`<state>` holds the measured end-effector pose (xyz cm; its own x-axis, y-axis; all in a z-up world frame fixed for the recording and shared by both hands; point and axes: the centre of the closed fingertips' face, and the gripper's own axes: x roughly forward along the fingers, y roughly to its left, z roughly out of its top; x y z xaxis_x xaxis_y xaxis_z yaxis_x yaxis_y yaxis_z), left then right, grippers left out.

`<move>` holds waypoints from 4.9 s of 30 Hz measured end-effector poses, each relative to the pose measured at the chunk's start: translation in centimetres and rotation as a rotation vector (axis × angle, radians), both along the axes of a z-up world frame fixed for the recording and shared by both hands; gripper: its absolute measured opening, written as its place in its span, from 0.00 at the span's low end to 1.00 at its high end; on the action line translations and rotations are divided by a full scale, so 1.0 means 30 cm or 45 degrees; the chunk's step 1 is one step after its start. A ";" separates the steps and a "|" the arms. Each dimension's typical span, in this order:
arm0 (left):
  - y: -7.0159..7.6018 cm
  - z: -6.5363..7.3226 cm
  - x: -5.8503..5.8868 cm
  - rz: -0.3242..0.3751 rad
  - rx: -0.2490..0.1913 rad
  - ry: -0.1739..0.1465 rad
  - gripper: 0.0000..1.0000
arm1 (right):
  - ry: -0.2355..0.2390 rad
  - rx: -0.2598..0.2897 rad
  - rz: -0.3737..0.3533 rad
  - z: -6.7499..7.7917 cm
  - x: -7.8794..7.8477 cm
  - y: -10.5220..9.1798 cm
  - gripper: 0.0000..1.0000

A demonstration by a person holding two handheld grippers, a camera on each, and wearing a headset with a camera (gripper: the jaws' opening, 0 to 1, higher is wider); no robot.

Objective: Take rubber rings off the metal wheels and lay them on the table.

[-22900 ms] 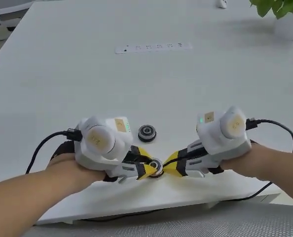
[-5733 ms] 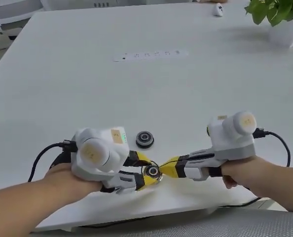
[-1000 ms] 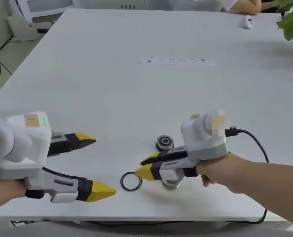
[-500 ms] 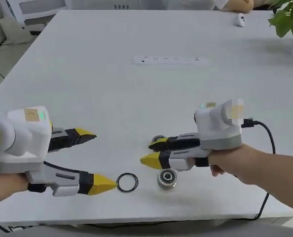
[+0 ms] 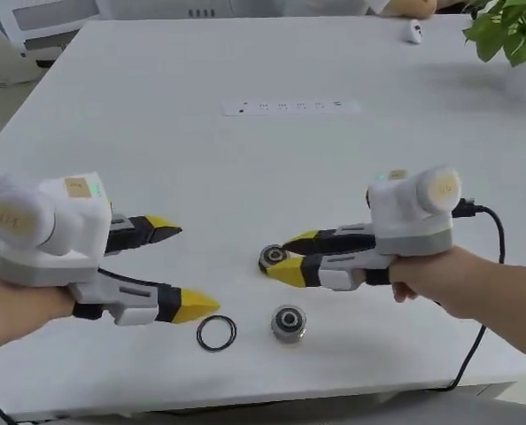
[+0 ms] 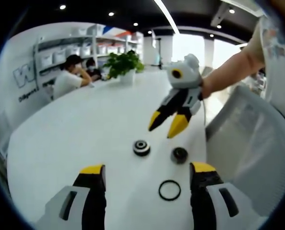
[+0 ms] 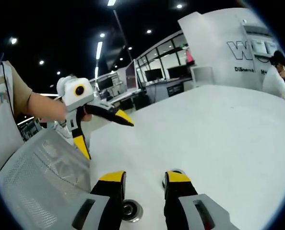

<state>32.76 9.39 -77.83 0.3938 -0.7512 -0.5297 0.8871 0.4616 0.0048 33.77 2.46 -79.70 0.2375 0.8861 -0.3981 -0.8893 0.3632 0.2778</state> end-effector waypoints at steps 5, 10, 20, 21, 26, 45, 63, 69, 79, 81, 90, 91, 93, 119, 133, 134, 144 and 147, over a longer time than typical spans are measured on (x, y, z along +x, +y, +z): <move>-0.015 -0.006 0.034 -0.013 0.018 -0.011 0.71 | -0.010 -0.017 -0.023 -0.015 0.020 -0.034 0.30; -0.028 -0.015 0.078 0.004 0.016 -0.012 0.70 | -0.013 -0.042 -0.043 -0.041 0.038 -0.057 0.30; -0.082 -0.058 0.106 -0.017 0.033 0.006 0.66 | -0.021 -0.099 -0.066 -0.102 0.070 -0.083 0.29; -0.089 -0.062 0.110 -0.019 0.033 0.006 0.65 | -0.020 -0.103 -0.068 -0.108 0.073 -0.084 0.29; -0.116 -0.084 0.131 -0.005 0.022 0.024 0.61 | -0.022 -0.120 -0.068 -0.133 0.077 -0.080 0.28; -0.192 -0.150 0.169 -0.015 0.030 0.066 0.45 | -0.030 -0.154 -0.083 -0.184 0.095 -0.067 0.25; -0.255 -0.199 0.177 -0.034 0.042 0.102 0.31 | -0.018 -0.156 -0.090 -0.195 0.098 -0.074 0.25; -0.261 -0.215 0.193 -0.043 0.072 0.091 0.24 | -0.013 -0.160 -0.084 -0.206 0.096 -0.075 0.25; -0.275 -0.221 0.194 -0.046 0.091 0.081 0.19 | -0.017 -0.161 -0.086 -0.210 0.103 -0.077 0.25; -0.282 -0.222 0.192 -0.057 0.094 0.070 0.18 | -0.017 -0.161 -0.089 -0.211 0.105 -0.078 0.25; -0.280 -0.225 0.208 -0.036 0.100 0.041 0.14 | -0.023 -0.146 -0.102 -0.208 0.112 -0.072 0.26; -0.282 -0.224 0.206 -0.033 0.100 0.040 0.14 | -0.026 -0.145 -0.107 -0.206 0.115 -0.071 0.26; -0.283 -0.221 0.202 -0.027 0.099 0.040 0.14 | -0.031 -0.141 -0.113 -0.203 0.120 -0.068 0.26; -0.273 -0.221 0.197 0.017 0.083 0.040 0.13 | -0.067 -0.187 -0.128 -0.227 0.140 -0.061 0.10; -0.277 -0.224 0.202 0.015 0.089 0.036 0.13 | -0.046 -0.181 -0.158 -0.221 0.146 -0.072 0.00; -0.277 -0.224 0.203 0.014 0.091 0.035 0.13 | -0.043 -0.178 -0.163 -0.219 0.146 -0.074 0.00; -0.279 -0.226 0.206 0.006 0.095 0.028 0.13 | 0.040 -0.126 -0.224 -0.204 0.154 -0.088 0.00; -0.280 -0.226 0.206 0.008 0.097 0.028 0.13 | 0.077 -0.098 -0.249 -0.197 0.153 -0.092 0.00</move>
